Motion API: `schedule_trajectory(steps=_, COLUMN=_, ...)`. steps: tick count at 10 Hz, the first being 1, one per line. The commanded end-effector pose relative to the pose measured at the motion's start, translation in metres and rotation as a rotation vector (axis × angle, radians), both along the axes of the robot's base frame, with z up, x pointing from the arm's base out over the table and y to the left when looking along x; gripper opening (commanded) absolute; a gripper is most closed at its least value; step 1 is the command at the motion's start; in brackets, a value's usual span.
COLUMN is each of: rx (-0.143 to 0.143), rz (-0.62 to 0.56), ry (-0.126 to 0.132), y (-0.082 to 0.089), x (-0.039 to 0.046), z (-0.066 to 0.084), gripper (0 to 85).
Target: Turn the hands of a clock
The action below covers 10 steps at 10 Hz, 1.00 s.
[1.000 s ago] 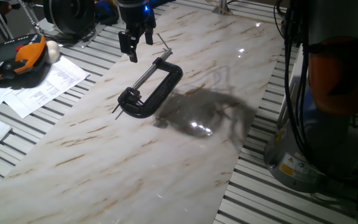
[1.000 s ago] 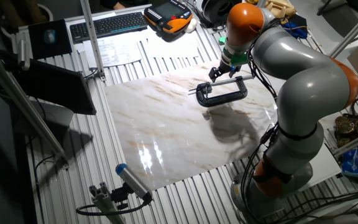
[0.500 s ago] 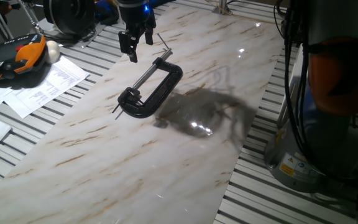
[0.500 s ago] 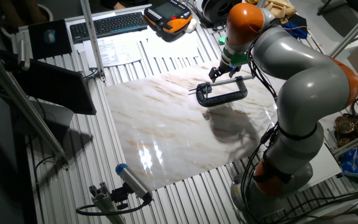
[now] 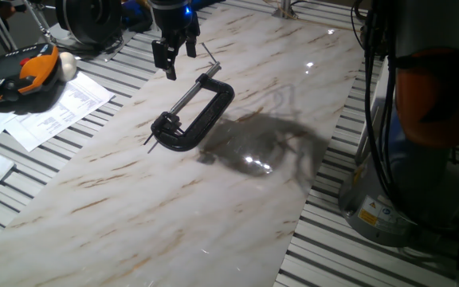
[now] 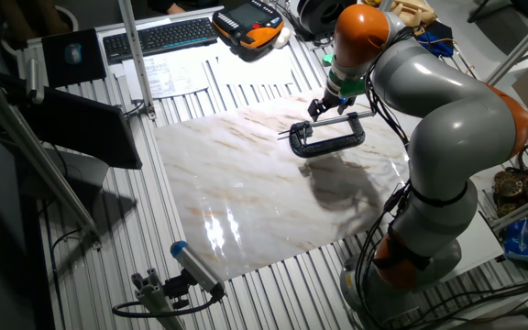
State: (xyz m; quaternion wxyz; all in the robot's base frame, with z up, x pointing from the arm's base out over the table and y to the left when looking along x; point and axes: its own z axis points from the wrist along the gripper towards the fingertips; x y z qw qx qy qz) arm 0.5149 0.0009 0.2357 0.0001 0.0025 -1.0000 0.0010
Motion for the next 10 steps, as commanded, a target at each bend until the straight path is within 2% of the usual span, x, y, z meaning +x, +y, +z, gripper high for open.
schedule_trajectory(steps=1, rx=-0.024, rz=0.047, ry=0.066, y=-0.0002, x=0.0000, z=0.0005, gripper=0.0)
schedule_trajectory(steps=4, rx=-0.029, rz=0.046, ry=0.069, y=0.0006, x=-0.0001, z=0.0040, gripper=0.0)
schedule_trajectory(steps=5, rx=-0.027, rz=0.048, ry=0.064, y=0.0009, x=0.0000, z=0.0033, gripper=0.0)
schedule_trajectory(steps=8, rx=-0.025, rz=0.056, ry=0.028, y=0.0042, x=0.0012, z=0.0023, gripper=0.0)
schedule_trajectory(steps=10, rx=-0.027, rz=0.052, ry=0.026, y=0.0063, x=0.0020, z=-0.0009, gripper=0.0)
